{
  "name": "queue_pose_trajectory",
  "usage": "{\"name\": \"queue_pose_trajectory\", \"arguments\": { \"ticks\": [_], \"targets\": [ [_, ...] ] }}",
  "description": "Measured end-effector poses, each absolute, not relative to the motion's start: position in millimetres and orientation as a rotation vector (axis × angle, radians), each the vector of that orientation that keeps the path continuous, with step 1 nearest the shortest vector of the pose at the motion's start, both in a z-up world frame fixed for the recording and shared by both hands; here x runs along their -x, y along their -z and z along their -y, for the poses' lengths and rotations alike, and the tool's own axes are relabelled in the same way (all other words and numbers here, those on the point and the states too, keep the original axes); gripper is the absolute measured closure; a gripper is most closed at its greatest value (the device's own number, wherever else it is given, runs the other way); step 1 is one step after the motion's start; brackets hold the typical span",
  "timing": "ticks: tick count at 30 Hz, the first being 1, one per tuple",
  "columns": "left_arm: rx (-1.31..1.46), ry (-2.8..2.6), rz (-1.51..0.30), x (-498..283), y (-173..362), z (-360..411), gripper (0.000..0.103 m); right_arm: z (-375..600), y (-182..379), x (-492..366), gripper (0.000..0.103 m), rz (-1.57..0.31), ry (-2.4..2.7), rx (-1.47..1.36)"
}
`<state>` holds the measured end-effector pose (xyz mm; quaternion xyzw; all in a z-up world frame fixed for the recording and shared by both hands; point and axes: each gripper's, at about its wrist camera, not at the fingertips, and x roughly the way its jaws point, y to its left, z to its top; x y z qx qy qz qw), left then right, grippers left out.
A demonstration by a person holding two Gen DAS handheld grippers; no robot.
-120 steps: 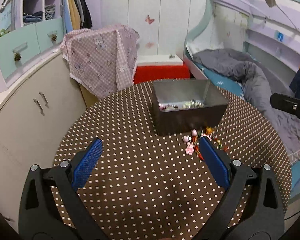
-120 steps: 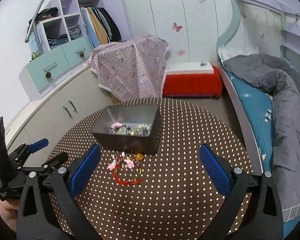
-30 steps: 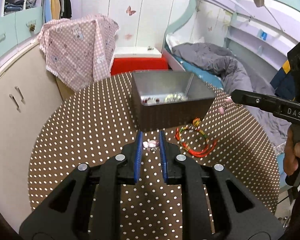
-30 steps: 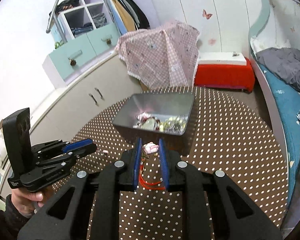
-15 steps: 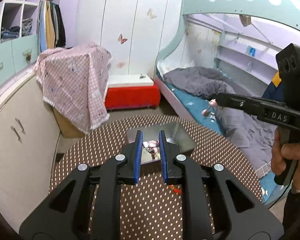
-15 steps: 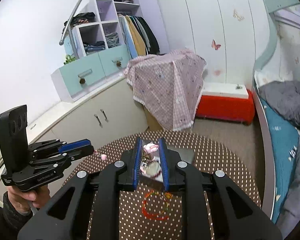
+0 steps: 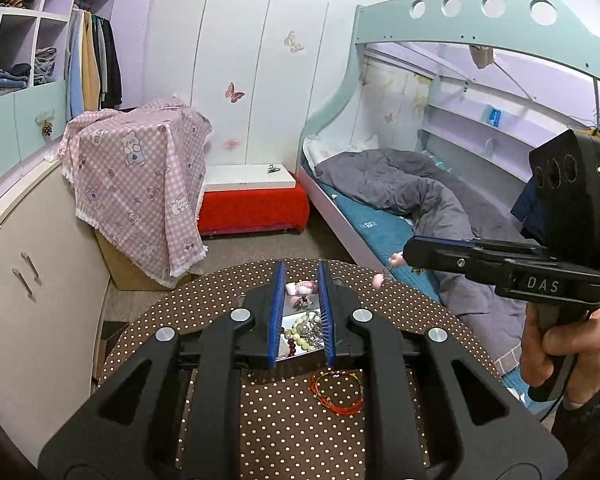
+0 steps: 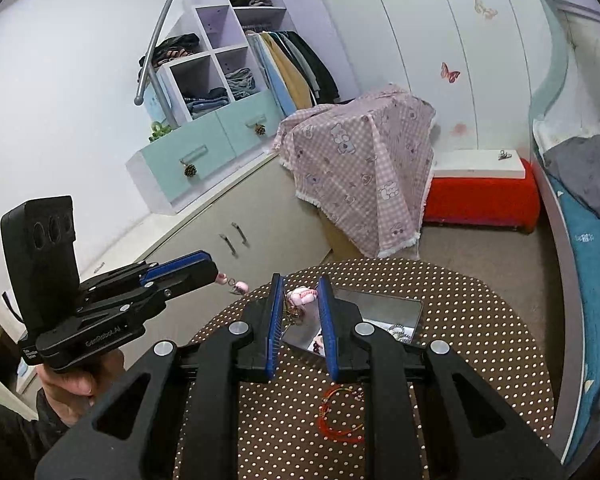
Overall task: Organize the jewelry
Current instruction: 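Carry both held items over the grey box and open both tools, then withdraw both tools from the box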
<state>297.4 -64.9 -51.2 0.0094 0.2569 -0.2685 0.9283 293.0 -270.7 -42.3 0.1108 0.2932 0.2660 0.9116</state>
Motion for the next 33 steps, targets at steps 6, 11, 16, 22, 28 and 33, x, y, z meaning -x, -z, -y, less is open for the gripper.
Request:
{"name": "queue_pose_trajectory", "arguments": {
  "ticks": [6,11,16,22,28,33],
  "targets": [
    [-0.021,0.554,-0.531,-296.3,52.0,67.8,0.087,271.1,48.3,-293.4,0.087,-0.627,-0.547,-0.235],
    [-0.018,0.561,-0.537,-299.1,53.0,70.1,0.087,271.1,49.4,-294.2,0.087,-0.63,-0.543,-0.238],
    [-0.01,0.569,-0.541,-309.2,51.1,76.1,0.087,271.1,46.1,-302.0,0.087,-0.624,-0.522,-0.236],
    [-0.005,0.564,-0.567,-333.1,54.2,90.1,0.086,271.4,51.4,-333.3,0.087,-0.651,-0.479,-0.245],
    [-0.013,0.47,-0.674,-364.7,81.3,91.7,0.015,273.2,84.6,-364.9,0.06,-0.756,-0.407,-0.266],
    [-0.004,0.391,-0.661,-363.1,89.4,72.4,0.008,288.8,97.9,-357.6,0.009,-0.747,-0.313,-0.296]
  ]
}}
